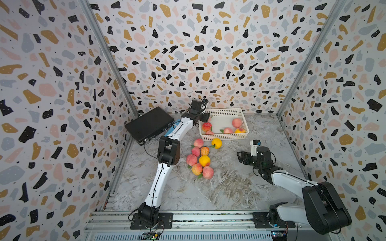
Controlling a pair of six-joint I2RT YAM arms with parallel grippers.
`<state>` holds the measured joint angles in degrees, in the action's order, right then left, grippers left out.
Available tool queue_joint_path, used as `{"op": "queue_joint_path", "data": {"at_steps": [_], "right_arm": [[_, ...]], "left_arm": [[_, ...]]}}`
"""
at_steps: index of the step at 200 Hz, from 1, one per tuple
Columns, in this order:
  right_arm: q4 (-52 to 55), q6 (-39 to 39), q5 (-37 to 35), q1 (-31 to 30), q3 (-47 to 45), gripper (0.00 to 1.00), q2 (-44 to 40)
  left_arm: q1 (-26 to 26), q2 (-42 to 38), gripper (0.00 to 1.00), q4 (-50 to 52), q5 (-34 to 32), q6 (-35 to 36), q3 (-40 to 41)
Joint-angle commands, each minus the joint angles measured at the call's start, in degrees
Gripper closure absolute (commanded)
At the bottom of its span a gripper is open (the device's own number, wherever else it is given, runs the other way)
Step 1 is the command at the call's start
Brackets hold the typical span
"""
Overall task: Put the peaches into the basket
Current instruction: Place the peach in the basket.
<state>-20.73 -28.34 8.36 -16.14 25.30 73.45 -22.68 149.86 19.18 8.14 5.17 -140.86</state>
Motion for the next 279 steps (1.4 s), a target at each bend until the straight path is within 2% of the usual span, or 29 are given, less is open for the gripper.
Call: {"op": "queue_joint_path", "data": {"at_steps": [1, 67, 121, 177, 238, 279], "right_arm": [[-0.5, -0.3, 0.2, -0.3, 1.2, 0.17, -0.1], [-0.5, -0.5, 0.3, -0.3, 1.4, 0.17, 0.4], [-0.2, -0.5, 0.3, -0.3, 1.6, 0.17, 0.5], [0.4, -0.3, 0.3, -0.3, 1.9, 0.17, 0.3], [2.0, -0.2, 0.8, -0.3, 2.4, 0.16, -0.3], [2.4, -0.1, 0.8, -0.3, 2.7, 0.16, -0.1]], "left_arm": [[-0.3, -0.4, 0.24, -2.0, -0.2, 0.5, 1.1], [-0.3, -4.1, 0.23, -2.0, -0.4, 0.5, 3.9], [-0.3, -11.2, 0.23, -1.4, 0.4, -0.7, 9.0], [-0.2, -25.0, 0.22, -1.5, -0.6, -3.9, 26.3], [-0.1, -44.3, 0.20, 2.6, -1.6, -7.8, 43.8], [2.8, -55.2, 0.19, 6.5, 0.9, -10.6, 54.3]]}}
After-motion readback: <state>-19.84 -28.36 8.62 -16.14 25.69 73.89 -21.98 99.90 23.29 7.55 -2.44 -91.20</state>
